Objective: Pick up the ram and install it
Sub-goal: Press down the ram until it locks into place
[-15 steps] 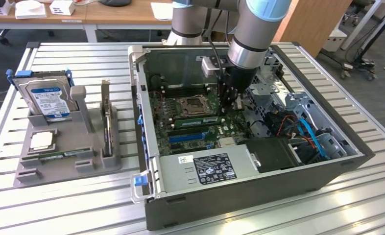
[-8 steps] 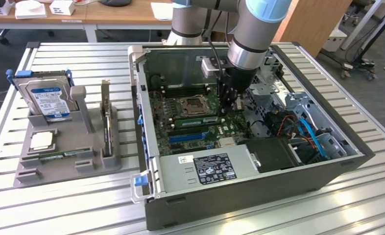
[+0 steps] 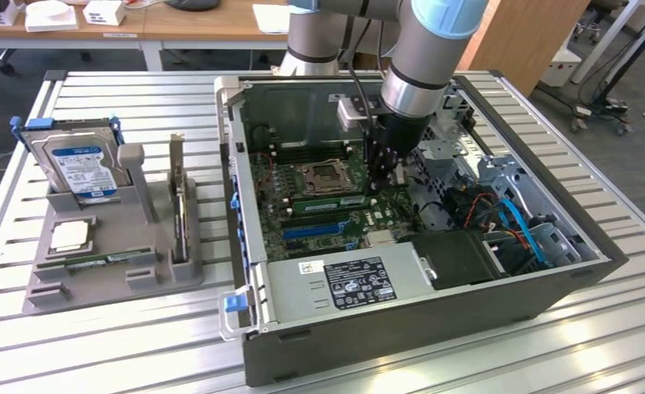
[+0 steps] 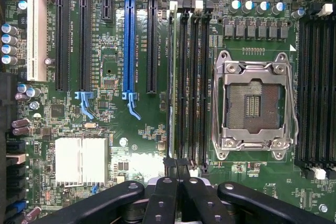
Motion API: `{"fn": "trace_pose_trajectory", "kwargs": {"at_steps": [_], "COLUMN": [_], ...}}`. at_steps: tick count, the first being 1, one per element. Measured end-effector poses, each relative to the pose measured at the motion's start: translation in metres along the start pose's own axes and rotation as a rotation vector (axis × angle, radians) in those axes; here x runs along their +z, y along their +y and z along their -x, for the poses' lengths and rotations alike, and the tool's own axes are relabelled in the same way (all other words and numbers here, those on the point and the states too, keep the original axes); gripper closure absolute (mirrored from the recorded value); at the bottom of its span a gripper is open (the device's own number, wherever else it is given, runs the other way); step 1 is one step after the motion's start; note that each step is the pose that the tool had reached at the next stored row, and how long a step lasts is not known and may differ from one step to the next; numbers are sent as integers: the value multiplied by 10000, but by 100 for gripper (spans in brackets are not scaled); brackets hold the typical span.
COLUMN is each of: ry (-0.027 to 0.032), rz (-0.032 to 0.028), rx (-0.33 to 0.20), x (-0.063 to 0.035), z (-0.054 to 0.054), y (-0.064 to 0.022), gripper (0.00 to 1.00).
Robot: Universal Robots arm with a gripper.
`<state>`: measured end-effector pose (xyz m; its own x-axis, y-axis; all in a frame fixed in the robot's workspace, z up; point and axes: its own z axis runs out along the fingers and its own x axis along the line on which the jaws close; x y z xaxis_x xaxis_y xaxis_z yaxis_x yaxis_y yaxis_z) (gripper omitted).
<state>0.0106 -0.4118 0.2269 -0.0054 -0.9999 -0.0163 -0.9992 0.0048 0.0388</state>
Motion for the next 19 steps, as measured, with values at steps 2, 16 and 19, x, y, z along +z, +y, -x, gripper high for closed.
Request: {"fn": "trace_pose_trajectory", "kwargs": {"at_steps": [2,16,19], "ry": [0,1,-1], "rz": [1,1,0], "rx": [0,0,0], "x": [1,24,27], "z": [0,-1,0], "y": [0,-1,-1], "gripper": [90,90,90]}}
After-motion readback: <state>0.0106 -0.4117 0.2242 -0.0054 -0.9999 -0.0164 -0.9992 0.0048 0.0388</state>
